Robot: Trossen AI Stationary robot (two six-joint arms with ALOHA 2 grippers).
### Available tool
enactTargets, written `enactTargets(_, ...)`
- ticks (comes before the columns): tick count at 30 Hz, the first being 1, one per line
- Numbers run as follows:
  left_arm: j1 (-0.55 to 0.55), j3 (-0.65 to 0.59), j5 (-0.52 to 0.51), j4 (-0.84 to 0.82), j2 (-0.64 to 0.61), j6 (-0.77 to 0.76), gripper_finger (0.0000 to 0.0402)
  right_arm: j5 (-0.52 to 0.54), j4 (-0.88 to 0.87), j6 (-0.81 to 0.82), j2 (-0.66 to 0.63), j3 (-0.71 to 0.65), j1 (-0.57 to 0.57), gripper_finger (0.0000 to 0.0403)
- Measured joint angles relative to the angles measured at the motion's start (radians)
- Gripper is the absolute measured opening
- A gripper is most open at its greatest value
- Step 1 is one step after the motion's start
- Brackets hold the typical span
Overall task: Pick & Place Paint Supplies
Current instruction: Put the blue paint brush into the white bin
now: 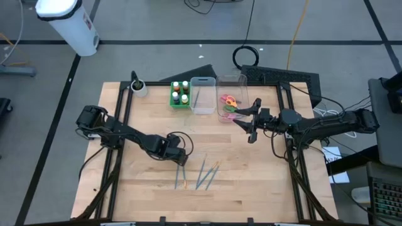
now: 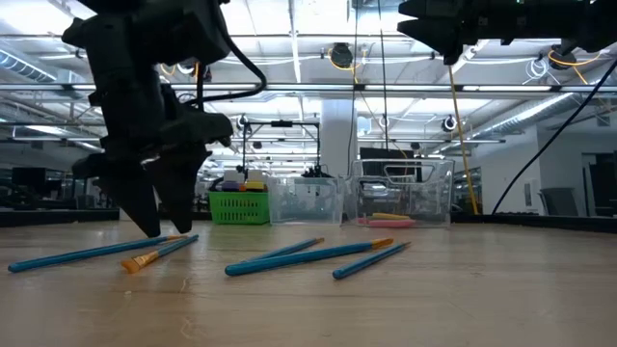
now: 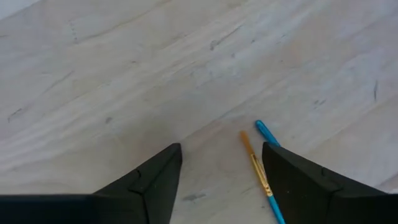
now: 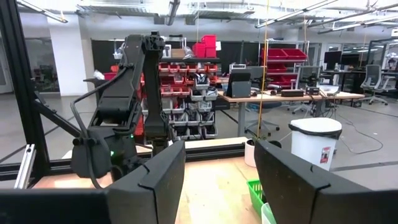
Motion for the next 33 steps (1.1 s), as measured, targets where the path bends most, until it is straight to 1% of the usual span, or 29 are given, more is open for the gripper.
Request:
enactTargets(4,0.000,-0.001,0.002,-0.016,0.001,-0.010,0.0186,0.000,0.000,-0.001,0.000,0.000,0.000,0.0185)
enactTargets(11,0.002,-0.004,-0.007,-0.019,0.002,-0.013,0.0078,0.000,0.000,-0.003,0.000,0.000,0.000,0.0185)
enactTargets(13,0.002,-0.005,-0.019,-0.010,0.002,-0.002,0.0057,0.000,0.000,0.003,0.000,0.000,0.000,0.0185)
enactTargets(15,0.006,-0.006,-0.033,-0.002,0.003,0.002,0.0046,0.000,0.000,0.015,0.000,0.000,0.000,0.0185)
enactTargets(18,0.020,-0.004,-0.035,0.001,0.003,0.001,0.0055,-0.001,0.000,0.019,0.000,0.000,0.000,0.0185)
enactTargets(24,0.052,-0.001,-0.064,0.026,0.004,-0.001,0.0124,-0.001,0.000,0.019,0.000,0.000,0.000,0.0185)
enactTargets(27,0.076,0.000,-0.119,0.030,0.005,0.069,0.0155,-0.001,0.000,0.019,0.000,0.000,0.000,0.0185)
enactTargets(29,0.092,-0.002,-0.129,0.032,0.006,0.120,0.0171,-0.001,0.000,0.019,0.000,0.000,0.000,0.0185)
enactTargets(31,0.108,0.000,-0.099,0.043,0.005,0.184,0.0181,-0.001,0.000,0.019,0.000,0.000,0.000,0.0185)
enactTargets(33,0.124,0.021,-0.046,0.022,0.006,0.241,0.0188,-0.001,0.000,0.019,0.000,0.000,0.000,0.0185)
